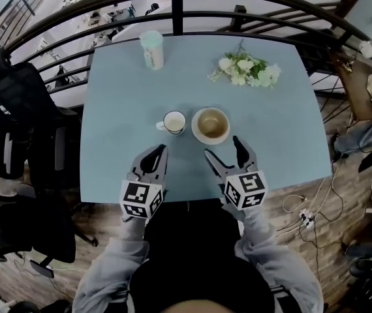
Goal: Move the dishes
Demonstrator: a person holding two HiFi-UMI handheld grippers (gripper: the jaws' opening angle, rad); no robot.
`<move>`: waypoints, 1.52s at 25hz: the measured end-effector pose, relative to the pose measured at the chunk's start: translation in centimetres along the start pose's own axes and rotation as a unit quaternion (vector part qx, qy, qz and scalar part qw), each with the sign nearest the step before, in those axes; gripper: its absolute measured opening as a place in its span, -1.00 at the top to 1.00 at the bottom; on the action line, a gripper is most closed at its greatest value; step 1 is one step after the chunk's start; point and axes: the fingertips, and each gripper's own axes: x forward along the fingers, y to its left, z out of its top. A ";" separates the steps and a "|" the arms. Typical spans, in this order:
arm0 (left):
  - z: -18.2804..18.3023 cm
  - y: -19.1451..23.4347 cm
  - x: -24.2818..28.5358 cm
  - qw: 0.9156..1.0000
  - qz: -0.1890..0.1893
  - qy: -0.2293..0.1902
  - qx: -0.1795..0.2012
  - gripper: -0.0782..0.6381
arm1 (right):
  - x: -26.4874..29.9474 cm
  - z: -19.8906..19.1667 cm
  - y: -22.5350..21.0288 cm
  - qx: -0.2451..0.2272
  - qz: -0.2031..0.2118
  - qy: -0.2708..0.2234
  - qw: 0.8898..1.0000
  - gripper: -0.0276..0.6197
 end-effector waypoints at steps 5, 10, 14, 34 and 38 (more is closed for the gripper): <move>3.3 -0.6 0.7 0.999 0.026 -0.038 -0.001 0.71 | -2.9 4.9 -4.2 0.003 -0.026 -0.061 0.998 -0.21; 5.6 0.2 0.7 0.997 0.051 -0.061 0.010 0.71 | -5.4 7.7 -7.4 0.023 -0.044 -0.125 0.991 -0.02; 6.9 0.9 0.8 0.995 0.069 -0.073 0.014 0.71 | -7.1 9.1 -9.5 0.036 -0.070 -0.159 0.984 0.29; 5.5 -0.1 2.5 0.996 0.072 -0.043 0.017 0.71 | -5.1 5.9 -11.2 0.028 -0.100 -0.086 0.991 0.90; 4.9 -0.2 2.7 0.997 0.066 -0.034 0.017 0.71 | -4.8 5.9 -10.7 0.021 -0.097 -0.084 0.991 0.90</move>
